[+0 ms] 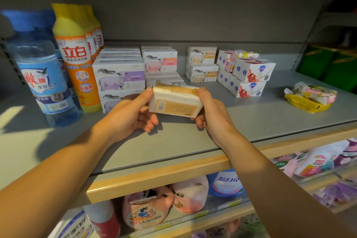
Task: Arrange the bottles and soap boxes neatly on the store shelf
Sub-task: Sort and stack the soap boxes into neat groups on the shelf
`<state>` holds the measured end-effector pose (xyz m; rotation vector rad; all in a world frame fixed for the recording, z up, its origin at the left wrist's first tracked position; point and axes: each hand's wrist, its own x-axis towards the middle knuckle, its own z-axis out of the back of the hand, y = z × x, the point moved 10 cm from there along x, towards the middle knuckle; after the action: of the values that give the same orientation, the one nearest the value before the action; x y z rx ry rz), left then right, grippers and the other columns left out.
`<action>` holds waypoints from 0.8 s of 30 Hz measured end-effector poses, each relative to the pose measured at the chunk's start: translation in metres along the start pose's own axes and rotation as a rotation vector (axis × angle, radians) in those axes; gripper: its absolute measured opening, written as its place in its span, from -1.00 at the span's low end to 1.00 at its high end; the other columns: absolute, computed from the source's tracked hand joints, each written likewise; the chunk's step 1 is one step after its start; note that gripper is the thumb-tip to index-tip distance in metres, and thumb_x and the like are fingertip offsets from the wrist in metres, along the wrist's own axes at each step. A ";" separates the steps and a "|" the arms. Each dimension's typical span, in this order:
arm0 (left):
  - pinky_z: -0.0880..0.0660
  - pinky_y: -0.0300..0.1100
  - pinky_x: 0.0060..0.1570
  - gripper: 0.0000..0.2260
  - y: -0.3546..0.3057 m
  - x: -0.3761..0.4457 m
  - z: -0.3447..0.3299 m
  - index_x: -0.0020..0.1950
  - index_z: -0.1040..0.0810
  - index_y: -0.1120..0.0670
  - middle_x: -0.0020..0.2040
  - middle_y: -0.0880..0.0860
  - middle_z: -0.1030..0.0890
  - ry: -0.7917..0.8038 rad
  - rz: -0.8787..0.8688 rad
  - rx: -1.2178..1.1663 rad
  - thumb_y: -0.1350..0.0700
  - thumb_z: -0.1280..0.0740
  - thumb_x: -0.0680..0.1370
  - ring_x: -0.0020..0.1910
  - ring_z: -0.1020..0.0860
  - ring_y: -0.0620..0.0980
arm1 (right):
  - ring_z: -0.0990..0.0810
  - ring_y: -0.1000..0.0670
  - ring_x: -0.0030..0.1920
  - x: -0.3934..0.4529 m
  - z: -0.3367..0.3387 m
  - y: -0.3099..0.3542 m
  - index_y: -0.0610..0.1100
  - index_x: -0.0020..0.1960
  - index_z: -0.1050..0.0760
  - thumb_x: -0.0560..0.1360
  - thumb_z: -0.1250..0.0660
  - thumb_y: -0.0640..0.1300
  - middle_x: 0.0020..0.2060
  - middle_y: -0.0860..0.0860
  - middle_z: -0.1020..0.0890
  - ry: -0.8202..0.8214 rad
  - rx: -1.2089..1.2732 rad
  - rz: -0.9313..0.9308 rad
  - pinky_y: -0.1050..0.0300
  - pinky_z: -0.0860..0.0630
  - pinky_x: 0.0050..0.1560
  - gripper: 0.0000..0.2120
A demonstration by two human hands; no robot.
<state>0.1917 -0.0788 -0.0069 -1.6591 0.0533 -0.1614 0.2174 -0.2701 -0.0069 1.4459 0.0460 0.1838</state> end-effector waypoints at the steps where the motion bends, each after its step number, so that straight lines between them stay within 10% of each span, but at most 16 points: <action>1: -0.52 -0.15 -0.43 -0.38 0.000 0.000 0.001 0.13 -0.59 0.24 -0.34 0.19 -0.59 -0.008 0.003 -0.016 -0.27 -0.32 0.37 -0.48 -0.50 0.03 | -0.45 0.07 -0.44 0.000 0.000 0.000 -0.01 -0.06 -0.64 0.33 -0.18 0.40 -0.31 -0.09 -0.60 0.009 0.040 0.001 0.13 -0.42 -0.38 -0.46; 5: -0.57 -0.15 -0.37 -0.46 -0.002 0.000 0.000 0.19 -0.55 0.25 -0.16 0.23 -0.60 0.003 -0.017 -0.069 -0.15 -0.41 0.42 -0.39 -0.55 0.06 | -0.58 0.02 -0.30 0.003 -0.001 0.000 0.04 0.02 -0.63 0.36 -0.38 0.06 -0.13 -0.01 -0.67 0.078 0.278 0.020 0.13 -0.51 -0.25 -0.74; 12: -0.65 -0.04 -0.28 -0.76 -0.014 -0.003 0.001 0.11 -0.63 -0.08 0.09 0.13 -0.67 -0.056 -0.149 0.028 0.03 -0.43 0.44 -0.09 -0.69 0.13 | -0.67 -0.04 0.05 -0.006 -0.009 0.013 0.23 0.30 -0.44 0.43 -0.38 -0.11 0.17 0.20 -0.61 0.133 0.122 0.194 0.08 -0.59 -0.09 -0.52; 17: -0.63 -0.21 -0.15 -0.48 -0.040 -0.012 -0.001 0.27 -0.53 -0.19 0.07 -0.11 -0.69 -0.125 -0.370 0.329 0.31 -0.47 0.45 0.07 -0.65 -0.08 | -0.65 0.03 0.05 -0.008 -0.010 0.018 0.17 0.46 -0.27 0.45 -0.41 -0.40 0.15 0.23 -0.55 0.109 0.006 0.265 0.06 -0.65 0.00 -0.25; 24: -0.48 -0.48 0.04 -0.37 -0.068 -0.035 -0.028 0.37 -0.40 -0.17 0.22 -0.37 -0.47 -0.180 -0.654 0.726 0.26 -0.52 0.42 0.19 -0.47 -0.44 | -0.53 0.19 0.14 -0.015 -0.009 0.028 0.16 0.29 -0.40 0.44 -0.41 -0.36 0.19 0.07 -0.55 0.067 -0.110 0.331 0.42 -0.51 -0.17 -0.42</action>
<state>0.1489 -0.0953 0.0608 -0.9077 -0.6230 -0.4640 0.1989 -0.2601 0.0182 1.3299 -0.1481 0.4988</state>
